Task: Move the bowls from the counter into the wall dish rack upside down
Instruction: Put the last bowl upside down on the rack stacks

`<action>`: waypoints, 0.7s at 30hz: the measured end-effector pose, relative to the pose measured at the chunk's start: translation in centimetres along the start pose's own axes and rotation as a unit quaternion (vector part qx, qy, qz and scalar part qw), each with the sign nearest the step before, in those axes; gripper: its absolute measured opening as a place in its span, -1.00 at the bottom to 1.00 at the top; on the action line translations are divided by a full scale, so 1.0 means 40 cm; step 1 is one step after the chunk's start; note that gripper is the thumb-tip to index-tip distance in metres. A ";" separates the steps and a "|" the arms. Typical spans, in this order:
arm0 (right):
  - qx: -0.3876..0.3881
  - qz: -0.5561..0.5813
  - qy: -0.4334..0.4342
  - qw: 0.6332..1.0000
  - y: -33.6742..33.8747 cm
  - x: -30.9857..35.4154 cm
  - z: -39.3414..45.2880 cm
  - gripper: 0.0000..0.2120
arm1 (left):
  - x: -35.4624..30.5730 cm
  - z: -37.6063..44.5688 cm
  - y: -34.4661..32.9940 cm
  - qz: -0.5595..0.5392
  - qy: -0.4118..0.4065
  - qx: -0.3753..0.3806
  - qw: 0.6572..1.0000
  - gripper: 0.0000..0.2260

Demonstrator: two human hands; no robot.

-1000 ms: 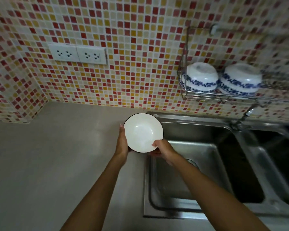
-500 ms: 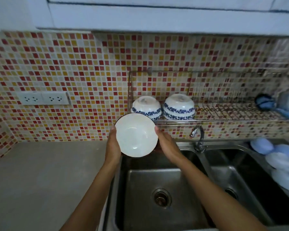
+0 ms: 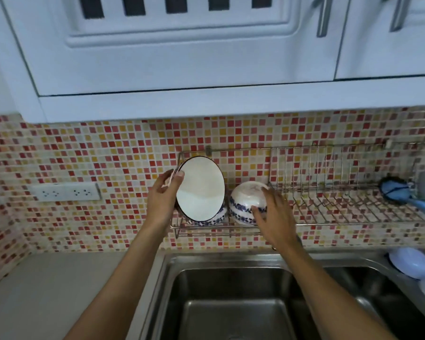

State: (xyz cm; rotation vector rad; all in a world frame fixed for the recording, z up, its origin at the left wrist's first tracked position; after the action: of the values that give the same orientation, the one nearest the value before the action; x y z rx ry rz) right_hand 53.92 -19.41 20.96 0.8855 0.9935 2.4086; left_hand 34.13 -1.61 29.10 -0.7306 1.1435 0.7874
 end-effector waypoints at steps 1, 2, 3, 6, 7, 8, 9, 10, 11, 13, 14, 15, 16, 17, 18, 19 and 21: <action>0.004 -0.036 0.009 0.999 -0.015 -0.009 -0.002 -0.40 | -0.009 0.012 -0.012 0.018 -0.025 -0.006 1.000 -0.55; 0.005 -0.067 0.015 0.998 -0.027 -0.012 -0.006 -0.39 | -0.016 0.022 -0.024 0.043 -0.057 -0.009 0.997 -0.57; 0.004 -0.085 0.018 0.996 -0.037 -0.014 -0.009 -0.39 | -0.022 0.030 -0.037 0.074 -0.095 -0.011 0.993 -0.59; 0.009 -0.093 0.009 0.996 -0.048 -0.014 -0.006 -0.39 | -0.026 0.053 -0.073 0.185 -0.221 -0.006 0.958 -0.51; 0.013 -0.093 0.007 0.996 -0.050 -0.018 -0.004 -0.39 | -0.020 0.061 -0.085 0.229 -0.257 -0.002 0.939 -0.45; 0.016 -0.094 0.006 0.995 -0.051 -0.020 -0.003 -0.39 | -0.012 0.067 -0.095 0.277 -0.289 0.001 0.917 -0.39; 0.014 -0.094 0.008 0.995 -0.053 -0.023 -0.004 -0.39 | -0.001 0.074 -0.103 0.322 -0.316 0.005 0.892 -0.35; 0.014 -0.093 0.009 0.996 -0.052 -0.022 -0.006 -0.39 | 0.013 0.080 -0.106 0.363 -0.341 0.008 0.867 -0.33; 0.013 -0.091 0.010 0.996 -0.051 -0.022 -0.007 -0.40 | 0.026 0.086 -0.109 0.398 -0.364 0.012 0.842 -0.32; 0.009 -0.088 0.010 0.996 -0.048 -0.019 -0.006 -0.40 | 0.058 0.099 -0.109 0.458 -0.400 0.021 0.793 -0.32; 0.007 -0.088 0.011 0.996 -0.047 -0.018 -0.006 -0.40 | 0.074 0.108 -0.107 0.482 -0.410 0.030 0.774 -0.31; 0.004 -0.090 0.013 0.996 -0.047 -0.018 -0.006 -0.40 | 0.086 0.116 -0.107 0.500 -0.413 0.041 0.760 -0.31; 0.004 -0.092 0.013 0.996 -0.047 -0.018 -0.006 -0.40 | 0.098 0.123 -0.108 0.513 -0.409 0.050 0.753 -0.31; 0.003 -0.093 0.014 0.996 -0.048 -0.019 -0.006 -0.40 | 0.109 0.126 -0.109 0.525 -0.403 0.059 0.747 -0.31; 0.004 -0.093 0.013 0.996 -0.049 -0.020 -0.007 -0.40 | 0.121 0.128 -0.111 0.537 -0.400 0.069 0.740 -0.31; 0.005 -0.093 0.013 0.996 -0.050 -0.022 -0.007 -0.40 | 0.133 0.128 -0.113 0.550 -0.399 0.080 0.729 -0.31; 0.008 -0.093 0.011 0.996 -0.052 -0.022 -0.007 -0.40 | 0.157 0.127 -0.115 0.576 -0.396 0.098 0.708 -0.32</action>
State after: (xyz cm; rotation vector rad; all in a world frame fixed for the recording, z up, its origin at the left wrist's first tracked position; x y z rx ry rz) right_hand 54.60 -18.64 18.95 0.7381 1.0566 2.2619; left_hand 41.91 1.19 24.80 0.6516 0.7346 1.7614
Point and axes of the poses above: each hand's wrist, its own z-axis towards the middle knuckle, its own y-axis out of the back of the hand, x = y × z, the point moved 2 cm from there along z, towards the middle knuckle
